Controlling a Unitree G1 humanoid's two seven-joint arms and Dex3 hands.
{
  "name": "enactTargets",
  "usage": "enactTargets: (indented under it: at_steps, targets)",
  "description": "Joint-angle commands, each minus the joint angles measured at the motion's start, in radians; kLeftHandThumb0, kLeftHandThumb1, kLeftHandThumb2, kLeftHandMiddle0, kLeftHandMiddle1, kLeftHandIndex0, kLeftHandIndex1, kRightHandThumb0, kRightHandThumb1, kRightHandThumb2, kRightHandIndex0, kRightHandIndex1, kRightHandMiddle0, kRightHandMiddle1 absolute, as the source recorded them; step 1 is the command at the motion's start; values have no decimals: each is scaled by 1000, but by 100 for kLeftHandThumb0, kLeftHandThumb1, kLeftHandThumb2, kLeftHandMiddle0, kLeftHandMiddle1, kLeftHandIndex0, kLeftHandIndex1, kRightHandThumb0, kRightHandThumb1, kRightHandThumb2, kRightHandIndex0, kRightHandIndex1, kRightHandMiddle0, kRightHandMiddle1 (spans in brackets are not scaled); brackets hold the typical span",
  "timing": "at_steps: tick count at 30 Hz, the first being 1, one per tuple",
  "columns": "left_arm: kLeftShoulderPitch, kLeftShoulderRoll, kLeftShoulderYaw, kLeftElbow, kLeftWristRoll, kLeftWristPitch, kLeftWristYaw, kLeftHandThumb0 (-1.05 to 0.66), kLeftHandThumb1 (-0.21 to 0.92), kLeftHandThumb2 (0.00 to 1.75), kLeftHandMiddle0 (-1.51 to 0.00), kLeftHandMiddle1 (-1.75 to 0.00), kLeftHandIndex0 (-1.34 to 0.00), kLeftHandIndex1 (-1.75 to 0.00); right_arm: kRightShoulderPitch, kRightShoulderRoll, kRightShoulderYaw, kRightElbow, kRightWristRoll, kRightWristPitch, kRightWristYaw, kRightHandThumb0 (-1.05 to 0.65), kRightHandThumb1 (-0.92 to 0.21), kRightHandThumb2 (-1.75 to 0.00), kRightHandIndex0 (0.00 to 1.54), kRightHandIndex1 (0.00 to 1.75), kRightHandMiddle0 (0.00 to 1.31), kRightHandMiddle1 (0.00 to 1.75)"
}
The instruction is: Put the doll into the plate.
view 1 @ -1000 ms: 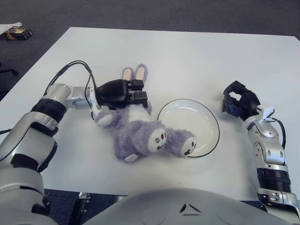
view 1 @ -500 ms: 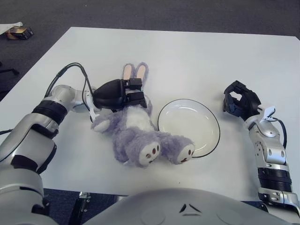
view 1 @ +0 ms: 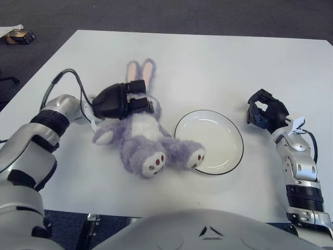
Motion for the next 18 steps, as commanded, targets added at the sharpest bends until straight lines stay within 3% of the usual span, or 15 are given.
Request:
enactTargets:
  at_steps: [1, 3, 7, 10, 18]
  targets:
    - [-34, 31, 19, -28, -31, 40, -31, -1, 1, 164, -84, -175, -65, -166, 52, 6, 20, 77, -8, 80, 10, -40, -62, -93, 90, 175, 38, 175]
    - [-29, 73, 57, -75, -94, 20, -152, -1, 2, 163, -83, -175, -65, -166, 52, 6, 20, 78, -7, 79, 12, -40, -62, -93, 90, 175, 38, 175]
    - [5, 71, 90, -82, -179, 25, -290, -1, 4, 161, -82, -175, -63, -167, 50, 5, 19, 83, -8, 78, 14, -40, -62, -93, 91, 175, 38, 175]
    - [36, 13, 105, -21, -224, 42, -248, -1, 3, 163, -83, -175, -64, -168, 50, 4, 20, 85, -10, 76, 15, -40, -62, -93, 91, 175, 38, 175]
    - [47, -48, 152, 33, -317, 35, -201, -1, -5, 173, -88, -175, -69, -169, 50, 0, 23, 87, -15, 79, 13, -40, -63, -93, 91, 175, 38, 175]
